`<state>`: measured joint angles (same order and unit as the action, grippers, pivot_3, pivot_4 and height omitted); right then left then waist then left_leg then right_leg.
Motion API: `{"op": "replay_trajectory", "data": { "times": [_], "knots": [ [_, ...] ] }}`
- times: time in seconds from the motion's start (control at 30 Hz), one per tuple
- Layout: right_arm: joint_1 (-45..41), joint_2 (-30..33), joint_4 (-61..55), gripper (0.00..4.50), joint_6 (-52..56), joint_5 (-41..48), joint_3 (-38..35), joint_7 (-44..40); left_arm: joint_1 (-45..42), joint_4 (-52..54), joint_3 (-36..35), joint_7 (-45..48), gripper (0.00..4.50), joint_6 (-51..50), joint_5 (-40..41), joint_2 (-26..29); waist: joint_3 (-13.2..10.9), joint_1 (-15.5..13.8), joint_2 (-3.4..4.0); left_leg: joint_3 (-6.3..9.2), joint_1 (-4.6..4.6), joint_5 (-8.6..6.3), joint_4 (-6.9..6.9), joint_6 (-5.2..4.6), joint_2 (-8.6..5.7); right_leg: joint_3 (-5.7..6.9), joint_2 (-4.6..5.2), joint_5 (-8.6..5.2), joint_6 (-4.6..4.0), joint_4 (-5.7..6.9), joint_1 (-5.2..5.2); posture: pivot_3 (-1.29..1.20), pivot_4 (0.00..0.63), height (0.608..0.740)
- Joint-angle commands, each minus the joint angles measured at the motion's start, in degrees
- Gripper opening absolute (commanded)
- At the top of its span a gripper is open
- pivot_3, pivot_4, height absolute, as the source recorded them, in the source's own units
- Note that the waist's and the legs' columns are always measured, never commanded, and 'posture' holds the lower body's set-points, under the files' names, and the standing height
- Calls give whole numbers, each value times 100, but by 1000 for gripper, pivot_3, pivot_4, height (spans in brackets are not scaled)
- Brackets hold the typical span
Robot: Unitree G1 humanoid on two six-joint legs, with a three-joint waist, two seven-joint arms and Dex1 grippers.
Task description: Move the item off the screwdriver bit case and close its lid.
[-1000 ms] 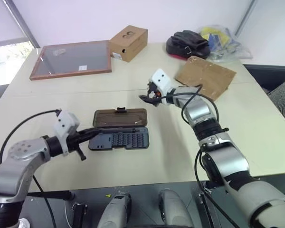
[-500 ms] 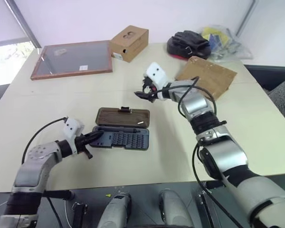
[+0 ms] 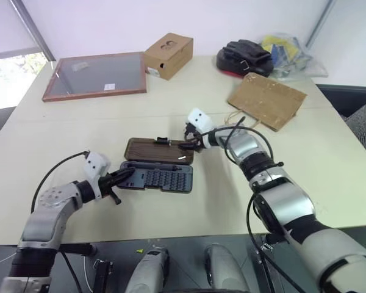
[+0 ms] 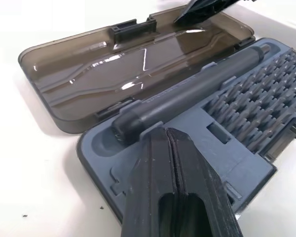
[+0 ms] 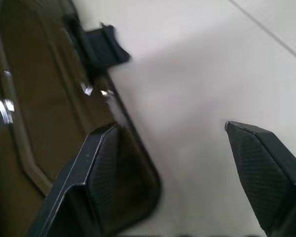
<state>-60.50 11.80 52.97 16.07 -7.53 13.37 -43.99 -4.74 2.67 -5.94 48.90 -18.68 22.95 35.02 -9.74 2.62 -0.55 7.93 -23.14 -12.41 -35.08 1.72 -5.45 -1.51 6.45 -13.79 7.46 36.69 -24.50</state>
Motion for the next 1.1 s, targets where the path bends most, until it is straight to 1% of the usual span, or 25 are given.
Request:
{"op": "replay_trajectory", "data": {
  "times": [0.03,0.33,0.4,0.43,0.53,0.57,0.6,0.9,1.03,1.1],
  "knots": [
    [216,167,-279,3508,113,-10,-65,68,110,48,48,-36,0,-69,-87,11,1,-2,0,0,1,0,0,0,0,0,0,0,0,0,1,0,150,740],
    [1008,388,-1426,3508,685,-11,29,-9,-49,-96,114,-67,0,5,-147,1,8,-41,2,2,2,0,-2,0,-6,1,4,0,1,-6,10,0,150,740],
    [1130,413,-1696,2993,827,8,86,-102,-90,-139,117,-58,0,16,-162,0,9,-41,2,2,3,0,-2,0,-5,2,4,0,1,-6,10,0,150,740],
    [1174,423,-1804,2649,877,11,109,-132,-108,-155,117,-55,0,19,-167,-1,9,-42,3,3,3,0,-2,0,-5,2,4,0,1,-6,11,0,150,740],
    [1265,435,-2083,1170,992,18,190,-214,-144,-192,112,-51,0,45,-194,-13,9,-43,2,4,3,0,-2,0,-5,3,4,0,1,-7,13,0,150,740],
    [1280,440,-2146,522,1021,24,215,-232,-151,-189,112,-55,0,46,-202,-19,9,-44,2,4,3,0,-3,0,-5,3,4,0,1,-7,13,0,150,740],
    [1285,440,-2178,56,1034,21,250,-254,-157,-190,112,-60,0,50,-208,-25,14,-38,-6,3,3,0,-3,0,-6,3,5,0,1,-7,13,0,150,740],
    [1149,368,-2102,17,805,-61,521,-339,-170,-180,82,-112,0,83,-240,-76,19,-5,-6,0,31,-1,5,-1,2,4,0,-1,0,-9,36,0,150,740],
    [1074,427,-2230,17,113,-297,625,-144,-123,-80,10,-210,0,52,-202,-136,19,7,-6,0,38,-1,7,-1,3,4,0,-1,0,-9,41,0,150,740],
    [1083,550,-2475,17,-532,-487,644,120,-167,82,-169,-339,0,-120,-10,-188,18,11,-6,0,39,-1,8,0,3,3,-1,-1,0,-9,41,0,150,740]
  ]
}}
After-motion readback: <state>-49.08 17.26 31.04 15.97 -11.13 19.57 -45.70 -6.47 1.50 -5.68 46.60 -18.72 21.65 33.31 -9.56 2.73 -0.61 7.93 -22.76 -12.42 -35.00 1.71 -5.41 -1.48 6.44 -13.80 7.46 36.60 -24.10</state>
